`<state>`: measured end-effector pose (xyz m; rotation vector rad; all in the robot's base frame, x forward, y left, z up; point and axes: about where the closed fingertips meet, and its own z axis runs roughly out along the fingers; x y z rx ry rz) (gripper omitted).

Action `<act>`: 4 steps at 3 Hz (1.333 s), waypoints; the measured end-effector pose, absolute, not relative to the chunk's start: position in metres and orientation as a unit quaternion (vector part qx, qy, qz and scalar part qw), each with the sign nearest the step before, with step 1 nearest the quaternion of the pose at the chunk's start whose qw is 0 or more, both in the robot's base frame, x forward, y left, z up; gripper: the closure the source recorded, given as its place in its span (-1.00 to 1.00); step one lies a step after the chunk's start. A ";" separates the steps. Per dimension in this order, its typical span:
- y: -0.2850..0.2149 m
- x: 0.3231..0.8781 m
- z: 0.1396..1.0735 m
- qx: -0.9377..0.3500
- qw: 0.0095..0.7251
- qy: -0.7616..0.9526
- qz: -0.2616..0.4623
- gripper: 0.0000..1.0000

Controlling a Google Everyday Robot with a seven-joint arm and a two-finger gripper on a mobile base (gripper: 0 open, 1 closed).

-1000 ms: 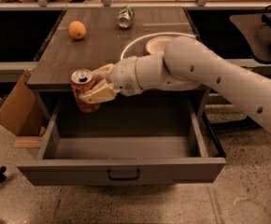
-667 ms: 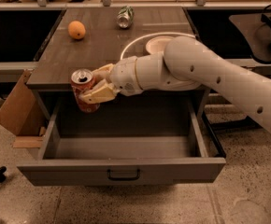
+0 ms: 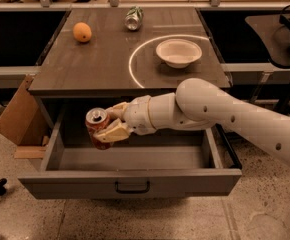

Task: Place coke can into top drawer

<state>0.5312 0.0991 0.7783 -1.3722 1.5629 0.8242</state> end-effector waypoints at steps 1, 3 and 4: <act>0.099 0.531 0.776 -0.551 0.437 0.629 0.331 1.00; 0.102 0.542 0.748 -0.585 0.429 0.602 0.333 1.00; 0.101 0.550 0.725 -0.596 0.425 0.594 0.334 1.00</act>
Offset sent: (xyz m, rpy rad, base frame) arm 0.0072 0.0052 -0.0222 -0.0164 -0.0153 0.0631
